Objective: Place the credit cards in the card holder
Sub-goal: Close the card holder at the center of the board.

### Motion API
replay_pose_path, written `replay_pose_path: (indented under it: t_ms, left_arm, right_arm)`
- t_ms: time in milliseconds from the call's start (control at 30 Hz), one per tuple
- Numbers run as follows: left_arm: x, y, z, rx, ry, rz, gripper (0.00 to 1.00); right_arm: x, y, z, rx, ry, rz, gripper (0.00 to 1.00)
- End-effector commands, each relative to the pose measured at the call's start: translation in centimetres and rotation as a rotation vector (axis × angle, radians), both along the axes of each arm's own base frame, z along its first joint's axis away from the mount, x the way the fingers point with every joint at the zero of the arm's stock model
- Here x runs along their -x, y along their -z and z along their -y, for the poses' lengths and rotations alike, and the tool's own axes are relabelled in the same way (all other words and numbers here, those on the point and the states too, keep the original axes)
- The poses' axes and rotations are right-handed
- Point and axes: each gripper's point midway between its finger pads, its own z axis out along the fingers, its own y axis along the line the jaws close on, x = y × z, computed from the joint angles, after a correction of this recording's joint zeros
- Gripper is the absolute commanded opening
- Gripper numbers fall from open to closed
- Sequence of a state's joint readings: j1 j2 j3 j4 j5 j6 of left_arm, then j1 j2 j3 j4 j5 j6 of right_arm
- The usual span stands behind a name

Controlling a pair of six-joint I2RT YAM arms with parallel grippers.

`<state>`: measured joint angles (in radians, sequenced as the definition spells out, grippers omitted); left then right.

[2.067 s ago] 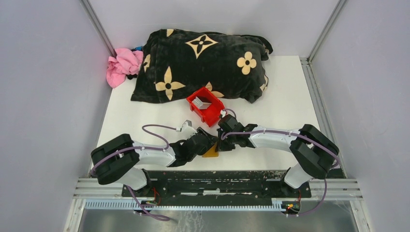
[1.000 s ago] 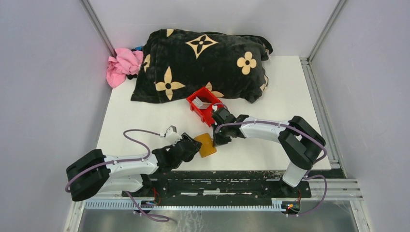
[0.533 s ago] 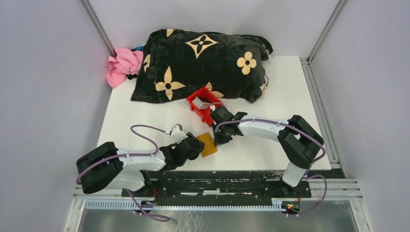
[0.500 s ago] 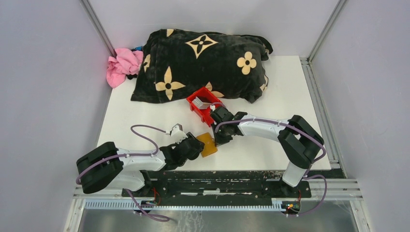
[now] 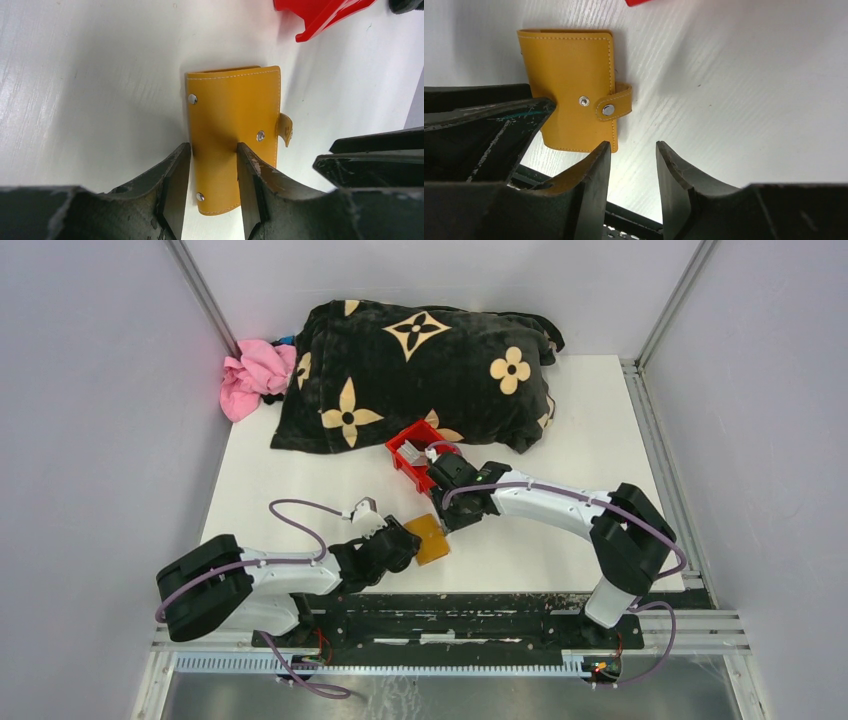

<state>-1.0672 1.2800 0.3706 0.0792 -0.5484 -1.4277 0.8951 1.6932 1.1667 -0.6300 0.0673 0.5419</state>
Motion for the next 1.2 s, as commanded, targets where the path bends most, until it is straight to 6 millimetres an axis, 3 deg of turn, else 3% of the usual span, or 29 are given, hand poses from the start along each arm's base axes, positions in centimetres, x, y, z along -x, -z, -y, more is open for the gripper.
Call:
replay_pose_path:
  t_ms: [0, 200, 700, 1167]
  left_arm:
    - [0.5, 1.0, -1.2, -0.068, 0.015, -0.003, 0.46]
    - [0.6, 1.1, -1.2, -0.058, 0.015, -0.003, 0.44]
    - [0.5, 1.2, -1.0, -0.058, 0.018, -0.007, 0.44]
    - [0.5, 1.2, -0.6, -0.063, 0.033, -0.01, 0.44]
  right_arm:
    - [-1.7, -3.1, -0.1, 0.014, -0.005, 0.098, 0.45]
    - [-1.9, -3.8, -1.0, 0.029, -0.023, 0.093, 0.44]
    - [-1.0, -2.4, -3.3, 0.059, -0.072, 0.06, 0.46]
    - [-1.2, -0.6, -3.1, 0.158, -0.09, 0.056, 0.49]
